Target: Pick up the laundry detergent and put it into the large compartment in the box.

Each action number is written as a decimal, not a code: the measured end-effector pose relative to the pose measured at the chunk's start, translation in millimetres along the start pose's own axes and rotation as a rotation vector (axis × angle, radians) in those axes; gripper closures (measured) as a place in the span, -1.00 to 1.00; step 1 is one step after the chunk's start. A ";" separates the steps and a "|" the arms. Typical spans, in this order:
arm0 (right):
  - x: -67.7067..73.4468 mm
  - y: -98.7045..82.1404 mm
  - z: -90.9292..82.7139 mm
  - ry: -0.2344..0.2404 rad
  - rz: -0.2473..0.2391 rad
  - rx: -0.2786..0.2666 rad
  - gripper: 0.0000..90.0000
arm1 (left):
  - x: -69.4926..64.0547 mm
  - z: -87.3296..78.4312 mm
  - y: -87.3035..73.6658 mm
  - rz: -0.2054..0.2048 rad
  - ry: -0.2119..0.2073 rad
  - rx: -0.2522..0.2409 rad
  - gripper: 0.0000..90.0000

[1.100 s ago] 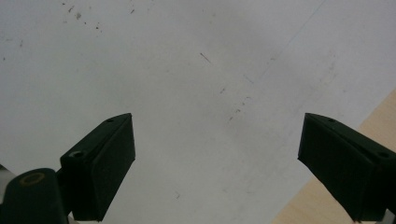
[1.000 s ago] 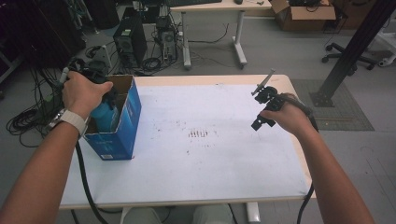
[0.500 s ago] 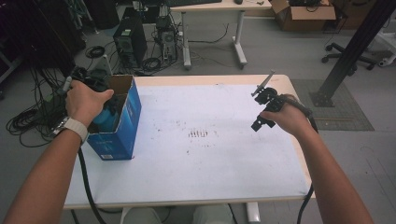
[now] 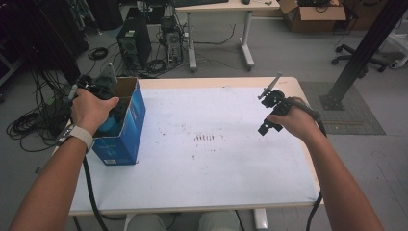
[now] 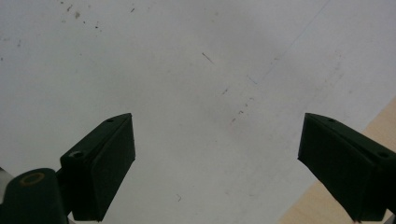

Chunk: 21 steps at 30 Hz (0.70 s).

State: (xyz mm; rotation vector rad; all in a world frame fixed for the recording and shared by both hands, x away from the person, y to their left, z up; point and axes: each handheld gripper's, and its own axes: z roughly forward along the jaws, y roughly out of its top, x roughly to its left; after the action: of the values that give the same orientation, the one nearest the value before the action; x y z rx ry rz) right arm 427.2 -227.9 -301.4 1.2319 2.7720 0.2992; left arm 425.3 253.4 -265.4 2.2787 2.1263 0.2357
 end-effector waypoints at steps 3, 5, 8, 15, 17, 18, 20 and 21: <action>0.5 0.6 0.4 0.001 -0.001 0.002 -0.76 | 0.4 3.4 -0.2 -0.006 -0.011 0.005 -0.17; -0.1 0.6 0.7 0.000 -0.003 0.000 -0.76 | 1.4 4.9 -0.4 -0.007 -0.013 0.002 -0.17; -0.5 0.4 0.9 0.000 -0.002 0.002 -0.76 | 2.3 4.6 0.0 -0.007 -0.018 0.006 -0.17; -0.3 0.0 2.1 0.002 -0.003 0.006 -0.76 | 2.2 6.2 1.0 -0.016 -0.017 0.002 -0.17; -0.1 -0.1 2.3 0.002 -0.004 0.006 -0.76 | 2.1 6.9 1.3 -0.022 -0.015 -0.004 -0.17; 0.0 -0.2 2.1 0.002 -0.002 0.005 -0.76 | 2.5 7.0 1.5 -0.023 -0.016 -0.004 -0.18; -0.2 -0.5 2.0 0.001 -0.003 0.005 -0.76 | 2.8 7.3 1.6 -0.027 -0.019 -0.004 -0.18; -0.3 -0.7 1.9 0.001 -0.003 0.004 -0.76 | 3.4 7.1 1.8 -0.025 -0.019 0.000 -0.18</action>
State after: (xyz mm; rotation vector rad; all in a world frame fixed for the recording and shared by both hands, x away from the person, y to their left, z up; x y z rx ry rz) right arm 427.3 -228.3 -303.3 1.2285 2.7768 0.2941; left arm 428.1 257.3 -272.0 2.2436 2.1443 0.2126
